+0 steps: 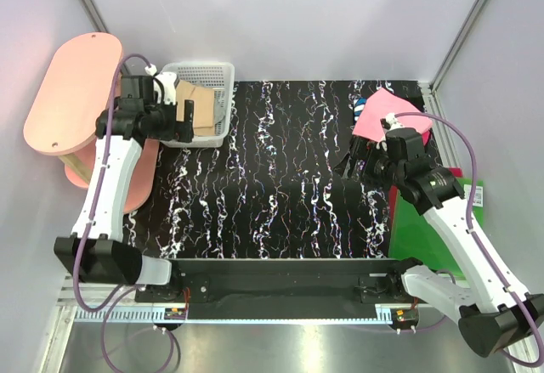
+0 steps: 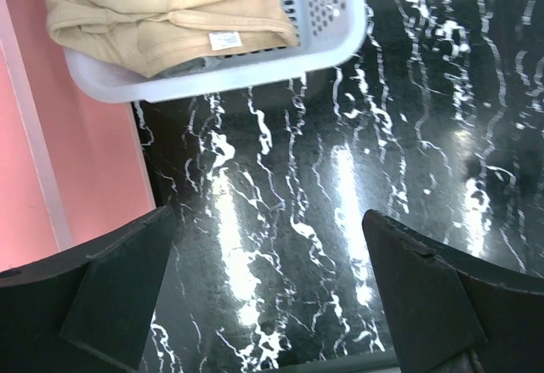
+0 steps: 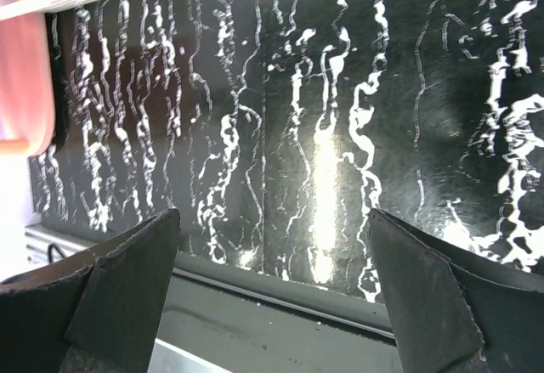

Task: Fold and stack the t-shirts
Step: Grab crumpled tshirt from bin with the left arm

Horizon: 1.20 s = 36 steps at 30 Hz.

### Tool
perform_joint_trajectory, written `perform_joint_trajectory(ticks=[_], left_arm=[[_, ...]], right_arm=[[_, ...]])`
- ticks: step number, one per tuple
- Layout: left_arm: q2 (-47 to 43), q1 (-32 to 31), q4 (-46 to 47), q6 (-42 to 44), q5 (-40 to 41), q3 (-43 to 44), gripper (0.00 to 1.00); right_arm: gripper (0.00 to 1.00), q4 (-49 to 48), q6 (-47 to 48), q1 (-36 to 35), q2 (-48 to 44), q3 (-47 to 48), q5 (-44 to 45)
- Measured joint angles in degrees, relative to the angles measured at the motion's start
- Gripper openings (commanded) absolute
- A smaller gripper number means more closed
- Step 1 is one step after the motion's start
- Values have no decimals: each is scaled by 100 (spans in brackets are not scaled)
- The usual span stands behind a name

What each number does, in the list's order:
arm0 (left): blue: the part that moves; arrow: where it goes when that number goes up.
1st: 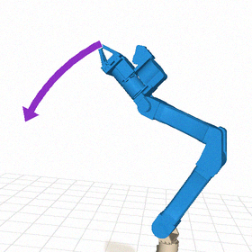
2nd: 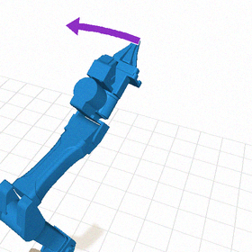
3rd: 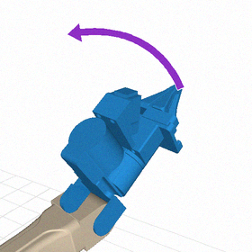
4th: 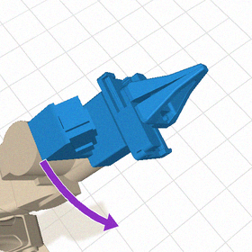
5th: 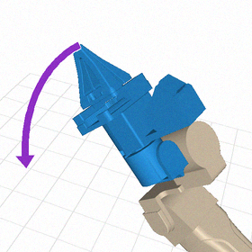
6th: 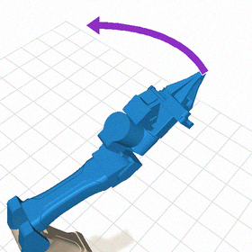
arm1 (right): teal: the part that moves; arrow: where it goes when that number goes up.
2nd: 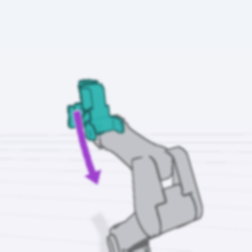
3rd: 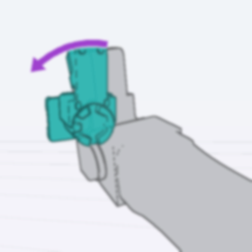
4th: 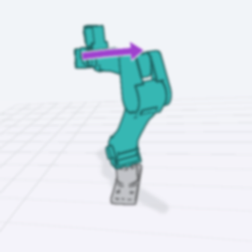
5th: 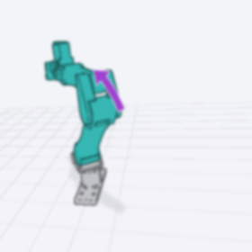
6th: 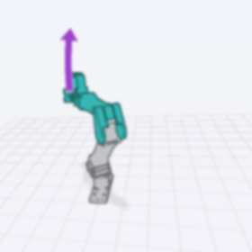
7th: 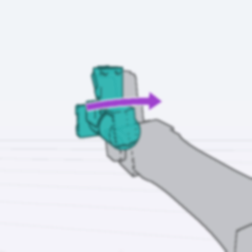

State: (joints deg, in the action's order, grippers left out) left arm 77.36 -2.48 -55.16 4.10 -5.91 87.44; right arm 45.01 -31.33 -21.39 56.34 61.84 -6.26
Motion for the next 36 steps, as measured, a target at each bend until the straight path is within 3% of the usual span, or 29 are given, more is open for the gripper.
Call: perform_joint_trajectory(ticks=[6, 18, 25, 29, 34, 36], left_arm=[[1169, -2, 118, 195, 531, 807, 99], [4806, 192, 271, 323, 1495, 4277, 97], [5563, 387, 203, 173, 1596, 4321, 86], [5633, 494, 240, 146, 1668, 4116, 76], [5654, 560, 345, 140, 1744, 4103, 74], [5676, 560, 378, 142, 1803, 4103, 66]], right_arm=[[100, -146, -15, -17, -146, -195, -87], [99, -122, -24, -129, -254, -210, -24], [96, 11, -68, -138, -450, -470, 85], [94, 52, -105, -140, -472, -621, 83], [92, 85, -153, -140, -527, -737, 70], [91, 94, -166, -140, -595, -774, 57]])
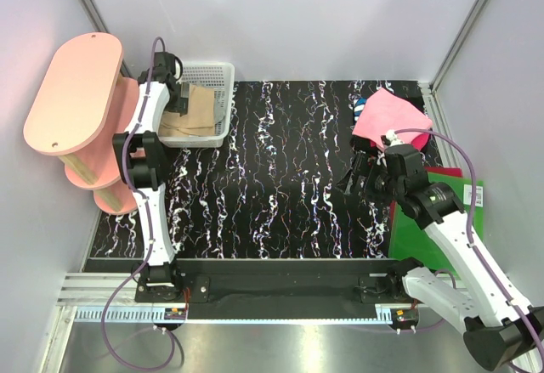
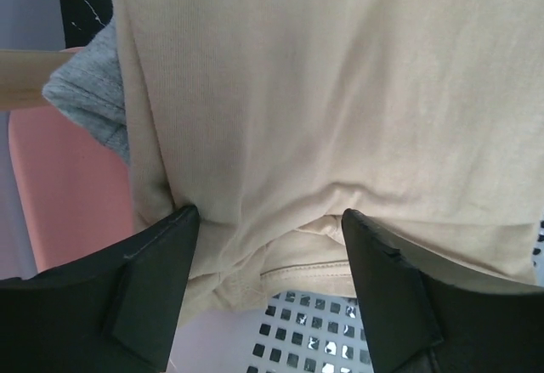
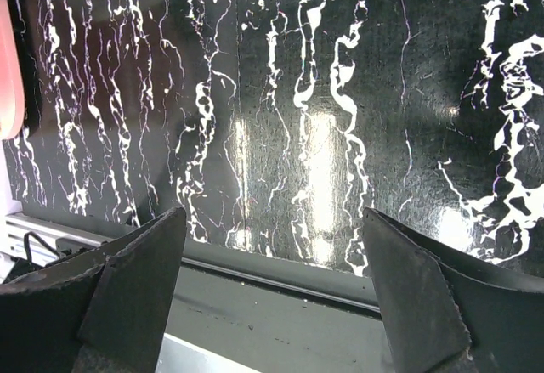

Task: Fold and stack the t-shirts
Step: Grab crumpled tshirt from bin with the left arm, then move the tshirt to the center of the board

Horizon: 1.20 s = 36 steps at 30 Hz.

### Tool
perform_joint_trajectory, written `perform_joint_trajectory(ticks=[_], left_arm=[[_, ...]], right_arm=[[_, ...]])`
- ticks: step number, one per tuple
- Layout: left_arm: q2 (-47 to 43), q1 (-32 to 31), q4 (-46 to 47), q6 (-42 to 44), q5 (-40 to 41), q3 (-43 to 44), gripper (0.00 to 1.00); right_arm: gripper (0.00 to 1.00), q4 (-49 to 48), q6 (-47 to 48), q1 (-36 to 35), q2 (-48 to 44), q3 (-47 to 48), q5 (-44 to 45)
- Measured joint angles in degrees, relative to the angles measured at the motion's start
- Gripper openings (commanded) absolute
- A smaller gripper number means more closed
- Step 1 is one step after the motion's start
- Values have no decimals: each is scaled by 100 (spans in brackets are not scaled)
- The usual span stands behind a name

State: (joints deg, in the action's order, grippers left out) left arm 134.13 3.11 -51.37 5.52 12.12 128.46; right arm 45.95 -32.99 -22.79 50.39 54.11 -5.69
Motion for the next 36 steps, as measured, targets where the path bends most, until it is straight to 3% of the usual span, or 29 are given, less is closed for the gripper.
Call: perform_joint_trajectory(ticks=[3, 4, 5, 6, 14, 18, 20, 27, 31, 36], left_arm=[[39, -7, 37, 17, 85, 0, 46], [52, -4, 50, 35, 120, 0, 20], [63, 0, 61, 61, 155, -7, 7], [66, 2, 83, 72, 192, -22, 0], [-33, -11, 221, 188, 177, -387, 0], [-658, -258, 17, 315, -125, -721, 0], [-1161, -584, -72, 435, -216, -723, 0], [-3646, -2649, -254, 852, -662, -275, 0], [-4881, -3047, -415, 1067, -1069, -190, 0], [-5877, -3917, -909, 1309, -1320, -874, 0]], right_arm=[[89, 0, -28, 0, -131, -83, -17], [88, 0, -37, 0, -166, -111, -39], [87, -2, -46, 0, -192, -136, -55], [86, 0, -52, 0, -214, -160, -79], [77, 0, -118, 0, -328, -286, -149], [73, -31, -127, 0, -374, -313, -162], [72, -33, -125, 0, -387, -321, -197], [69, -70, -111, 0, -564, -339, -258], [68, -66, -103, 0, -693, -339, -254], [67, -61, -85, 0, -802, -339, -247]])
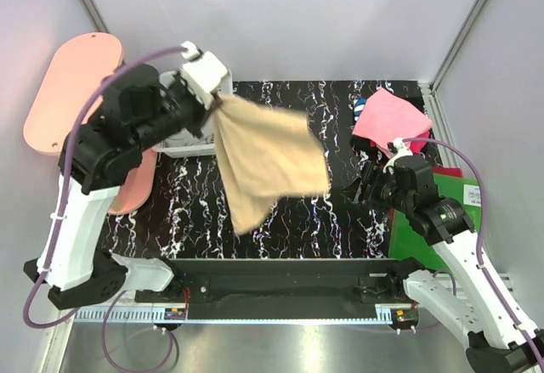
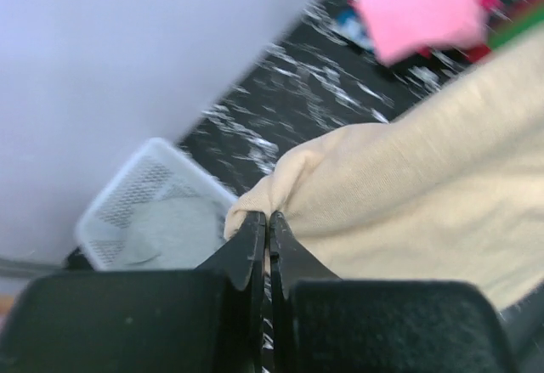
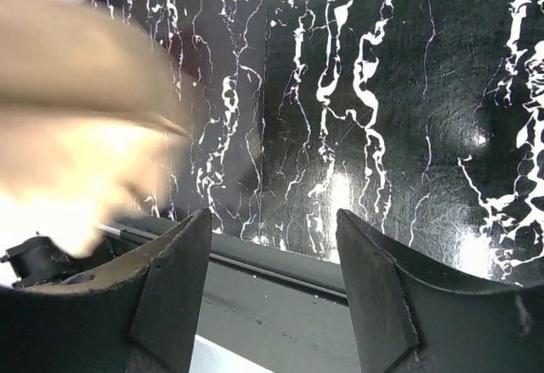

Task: Fold and stack the t-shirts
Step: Move the tshirt to the center of the board

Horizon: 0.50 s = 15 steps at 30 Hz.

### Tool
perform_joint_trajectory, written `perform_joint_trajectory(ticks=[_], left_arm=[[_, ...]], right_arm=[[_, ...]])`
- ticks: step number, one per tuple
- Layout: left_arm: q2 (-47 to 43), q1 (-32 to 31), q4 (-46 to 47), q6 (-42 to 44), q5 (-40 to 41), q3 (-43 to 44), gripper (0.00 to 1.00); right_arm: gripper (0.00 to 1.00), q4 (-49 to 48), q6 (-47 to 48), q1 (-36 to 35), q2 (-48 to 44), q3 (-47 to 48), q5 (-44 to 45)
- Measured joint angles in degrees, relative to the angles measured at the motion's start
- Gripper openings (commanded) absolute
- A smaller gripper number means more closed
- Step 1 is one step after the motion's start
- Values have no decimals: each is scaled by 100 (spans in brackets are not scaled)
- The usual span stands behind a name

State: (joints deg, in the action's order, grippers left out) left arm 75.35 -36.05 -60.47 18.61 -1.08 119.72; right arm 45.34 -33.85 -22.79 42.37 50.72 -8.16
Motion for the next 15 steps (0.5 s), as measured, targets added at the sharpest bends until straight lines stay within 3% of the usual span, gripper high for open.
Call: perform_joint_trajectory(ticks=[3, 9, 15], left_arm=[[-24, -343, -337, 48, -308, -431, 0], [404, -673, -872, 120, -691, -2131, 0], [879, -820, -949, 131, -844, -2754, 0]], right_arm=[[66, 0, -4, 0, -22, 0, 0], [64, 0, -52, 0, -70, 0, 0], [63, -2, -129, 0, -149, -59, -2]])
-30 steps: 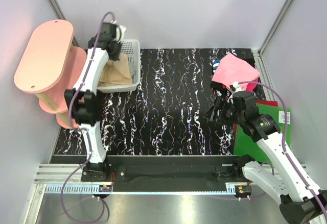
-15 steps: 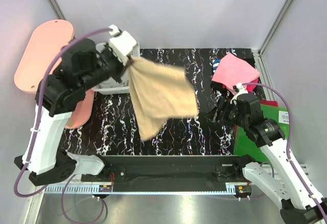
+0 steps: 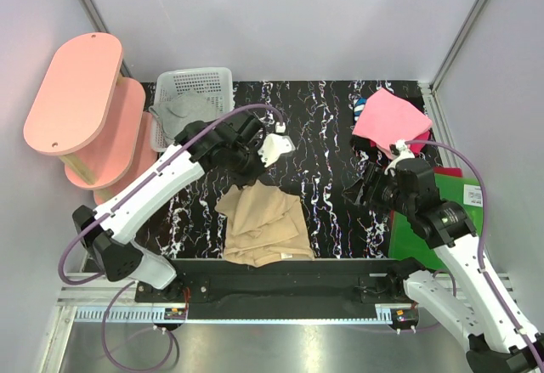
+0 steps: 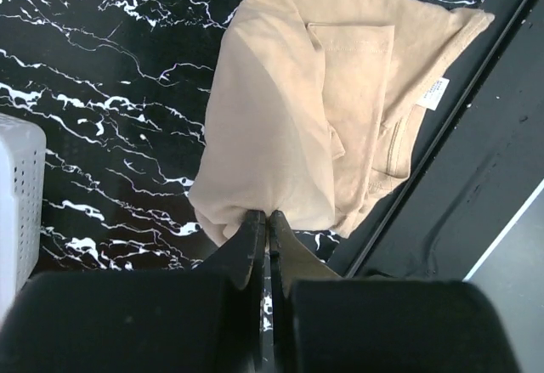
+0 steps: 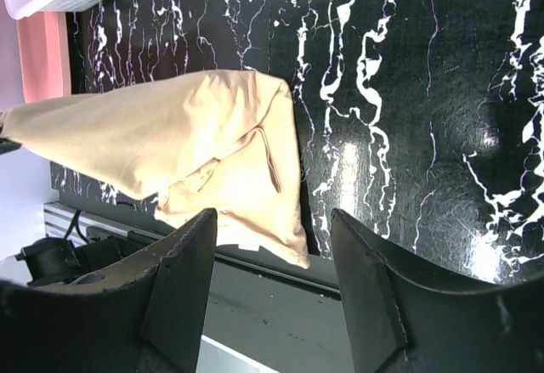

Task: Fold and stack the t-shirts
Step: Move the tshirt to the center of the board

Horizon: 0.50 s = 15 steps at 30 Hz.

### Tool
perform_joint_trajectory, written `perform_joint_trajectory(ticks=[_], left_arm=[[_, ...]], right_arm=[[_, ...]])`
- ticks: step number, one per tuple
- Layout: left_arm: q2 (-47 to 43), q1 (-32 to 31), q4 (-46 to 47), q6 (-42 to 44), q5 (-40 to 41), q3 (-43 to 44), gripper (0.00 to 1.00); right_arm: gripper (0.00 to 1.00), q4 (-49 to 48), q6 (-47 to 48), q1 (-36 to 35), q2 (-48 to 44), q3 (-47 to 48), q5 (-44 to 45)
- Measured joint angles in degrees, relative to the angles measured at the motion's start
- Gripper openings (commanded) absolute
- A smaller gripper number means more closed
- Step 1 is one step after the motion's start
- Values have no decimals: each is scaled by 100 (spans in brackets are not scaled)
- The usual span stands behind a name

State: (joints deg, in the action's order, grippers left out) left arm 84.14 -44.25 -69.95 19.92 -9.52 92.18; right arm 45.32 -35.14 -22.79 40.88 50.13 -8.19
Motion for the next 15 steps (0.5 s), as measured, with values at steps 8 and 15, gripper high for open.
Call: perform_joint_trajectory(ticks=[8, 15], left_arm=[[-149, 988, 962, 0, -149, -1231, 0], [273, 2249, 1604, -52, -229, -2013, 34]], right_arm=[[64, 4, -24, 0, -4, -63, 2], [71, -33, -22, 0, 269, -299, -188]])
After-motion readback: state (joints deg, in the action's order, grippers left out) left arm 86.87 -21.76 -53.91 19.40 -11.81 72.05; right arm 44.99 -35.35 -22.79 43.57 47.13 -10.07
